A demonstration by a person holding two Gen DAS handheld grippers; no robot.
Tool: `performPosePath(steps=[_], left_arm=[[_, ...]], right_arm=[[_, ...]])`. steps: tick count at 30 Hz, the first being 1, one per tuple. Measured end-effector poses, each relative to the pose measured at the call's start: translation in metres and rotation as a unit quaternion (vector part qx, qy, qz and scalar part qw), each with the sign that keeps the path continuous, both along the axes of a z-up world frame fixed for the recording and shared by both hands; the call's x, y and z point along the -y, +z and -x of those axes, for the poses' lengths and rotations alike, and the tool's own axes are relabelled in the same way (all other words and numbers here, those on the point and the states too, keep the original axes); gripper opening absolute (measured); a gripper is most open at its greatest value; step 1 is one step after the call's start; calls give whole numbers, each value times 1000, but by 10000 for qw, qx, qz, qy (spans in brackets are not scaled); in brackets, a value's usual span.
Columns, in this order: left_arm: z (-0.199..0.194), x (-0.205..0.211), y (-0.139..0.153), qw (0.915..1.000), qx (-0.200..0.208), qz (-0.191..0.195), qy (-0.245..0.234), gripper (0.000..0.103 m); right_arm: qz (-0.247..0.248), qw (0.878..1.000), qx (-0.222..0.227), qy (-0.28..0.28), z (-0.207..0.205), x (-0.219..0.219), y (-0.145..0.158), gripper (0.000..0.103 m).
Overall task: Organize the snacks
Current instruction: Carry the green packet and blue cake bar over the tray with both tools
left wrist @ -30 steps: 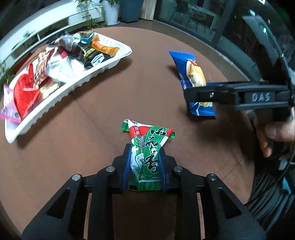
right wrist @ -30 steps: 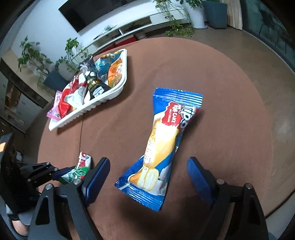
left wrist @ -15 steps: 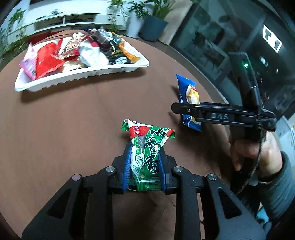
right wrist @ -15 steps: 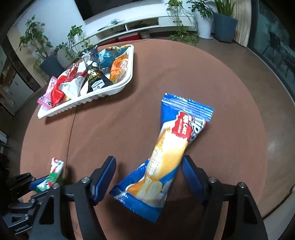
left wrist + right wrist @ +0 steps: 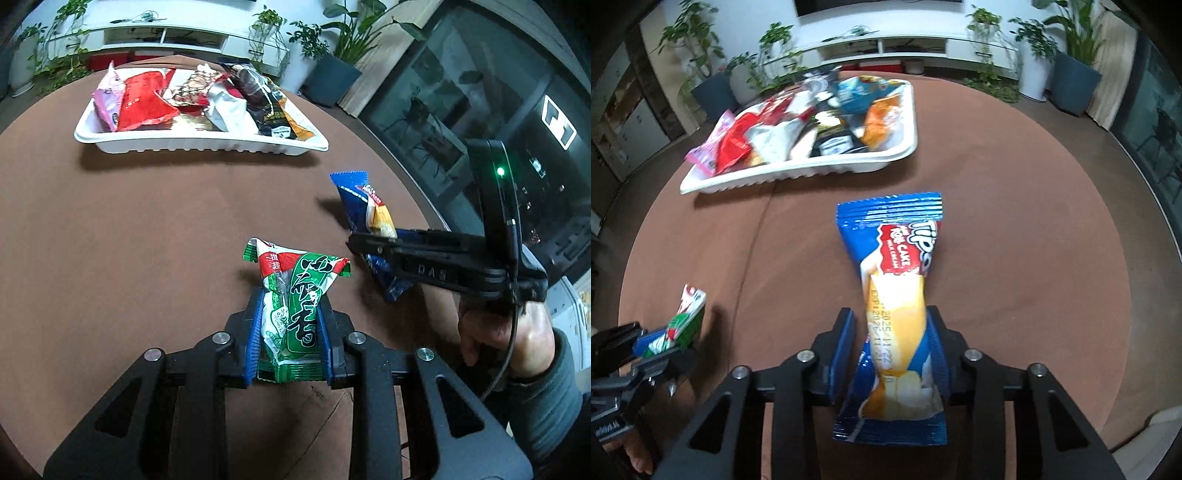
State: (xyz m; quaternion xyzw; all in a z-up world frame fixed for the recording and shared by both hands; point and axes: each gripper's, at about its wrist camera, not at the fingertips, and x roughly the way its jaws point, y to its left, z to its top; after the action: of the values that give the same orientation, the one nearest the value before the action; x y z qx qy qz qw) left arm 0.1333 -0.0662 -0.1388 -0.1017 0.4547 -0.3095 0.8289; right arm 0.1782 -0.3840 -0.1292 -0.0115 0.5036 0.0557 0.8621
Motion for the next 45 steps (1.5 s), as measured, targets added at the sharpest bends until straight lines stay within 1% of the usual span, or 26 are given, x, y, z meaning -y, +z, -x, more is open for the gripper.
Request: performPosePath(steps=[1, 3, 4, 7, 12, 14, 17, 20, 23, 27, 30, 33, 35, 37, 39, 42, 43, 45], left_arm=[[0, -1, 0, 10000, 6, 5, 23, 24], [2, -4, 0, 10000, 11, 17, 57, 24], [2, -5, 0, 10000, 6, 24, 70, 24], [2, -6, -4, 9999, -33, 45, 100, 24], [2, -13, -1, 9998, -1, 124, 153, 24], [-2, -14, 0, 9996, -1, 191, 197, 24], [-7, -23, 7, 9993, 33, 277, 265, 24], [-15, -34, 19, 9987, 136, 326, 359, 24], [-29, -48, 39, 9977, 308, 366, 484, 24], [-51, -67, 68, 9959, 556, 322, 631, 24], [-73, -79, 94, 9940, 766, 237, 740, 24], [-98, -86, 120, 9917, 985, 161, 815, 24], [-117, -85, 137, 9902, 1119, 63, 831, 24], [-139, -83, 150, 9896, 1154, 48, 852, 24], [-161, -80, 156, 9897, 1137, 19, 875, 24], [-188, -69, 147, 9916, 987, -204, 816, 24], [-195, -66, 140, 9921, 923, -276, 802, 24], [-209, -61, 123, 9930, 766, -371, 815, 24]], right_arm=[[43, 10000, -2, 56, 2, -3, 0, 35], [47, 9999, -20, 143, 6, -7, 0, 34], [28, 9998, -34, 187, 8, -9, 0, 30], [-81, 9995, -75, 290, 13, -11, 1, 28], [-558, 9980, -93, 292, 24, -10, 2, 28], [-775, 9967, -28, 247, 28, -5, 8, 27], [-1101, 9936, 157, 192, 32, 3, 25, 27], [-1405, 9893, 363, 123, 27, 16, 47, 27], [-1675, 9843, 556, -25, 15, 34, 66, 27], [-1865, 9792, 764, -248, -7, 56, 90, 27], [-1975, 9751, 962, -316, -27, 62, 111, 27], [-2073, 9711, 1177, -133, -48, 49, 134, 27], [-2121, 9685, 1296, 145, -65, 27, 150, 27], [-2178, 9659, 1357, 353, -80, 6, 161, 27], [-2277, 9628, 1355, 528, -97, -16, 167, 27], [-2223, 9646, 1230, 710, -126, -44, 166, 27], [-2153, 9676, 1088, 751, -139, -57, 159, 27], [-2049, 9717, 887, 772, -155, -68, 148, 27]])
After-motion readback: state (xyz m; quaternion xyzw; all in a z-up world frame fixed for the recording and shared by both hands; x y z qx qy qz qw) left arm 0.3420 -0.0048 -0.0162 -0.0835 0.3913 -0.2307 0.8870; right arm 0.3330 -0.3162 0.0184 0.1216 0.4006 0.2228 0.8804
